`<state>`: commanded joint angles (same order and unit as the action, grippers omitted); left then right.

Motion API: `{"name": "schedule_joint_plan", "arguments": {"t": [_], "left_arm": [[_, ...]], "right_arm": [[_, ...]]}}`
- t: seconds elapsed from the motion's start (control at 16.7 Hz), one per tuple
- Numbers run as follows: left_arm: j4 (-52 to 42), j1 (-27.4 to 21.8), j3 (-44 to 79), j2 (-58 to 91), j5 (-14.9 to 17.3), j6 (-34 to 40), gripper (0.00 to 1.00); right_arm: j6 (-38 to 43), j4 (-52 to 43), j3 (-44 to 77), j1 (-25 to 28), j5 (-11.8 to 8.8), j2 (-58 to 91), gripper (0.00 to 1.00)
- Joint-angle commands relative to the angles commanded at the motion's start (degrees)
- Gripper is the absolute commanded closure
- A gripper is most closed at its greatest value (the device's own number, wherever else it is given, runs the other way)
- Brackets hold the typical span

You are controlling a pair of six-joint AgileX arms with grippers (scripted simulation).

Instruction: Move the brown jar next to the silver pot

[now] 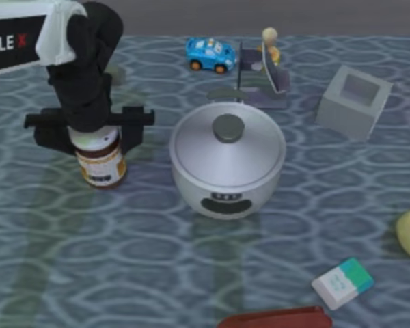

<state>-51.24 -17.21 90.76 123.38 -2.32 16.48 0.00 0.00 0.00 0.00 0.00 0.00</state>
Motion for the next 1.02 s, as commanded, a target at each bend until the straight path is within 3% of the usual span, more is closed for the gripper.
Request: {"name": "schedule_joint_plan", "arguments": {"t": [0.78,1.02], "left_arm": [[0.0,0.0,0.0,0.0,0.0,0.0,0.02],[0.0,0.0,0.0,0.0,0.0,0.0,0.0]], "right_arm": [[0.0,0.0,0.0,0.0,0.0,0.0,0.0],[0.0,0.0,0.0,0.0,0.0,0.0,0.0]]}}
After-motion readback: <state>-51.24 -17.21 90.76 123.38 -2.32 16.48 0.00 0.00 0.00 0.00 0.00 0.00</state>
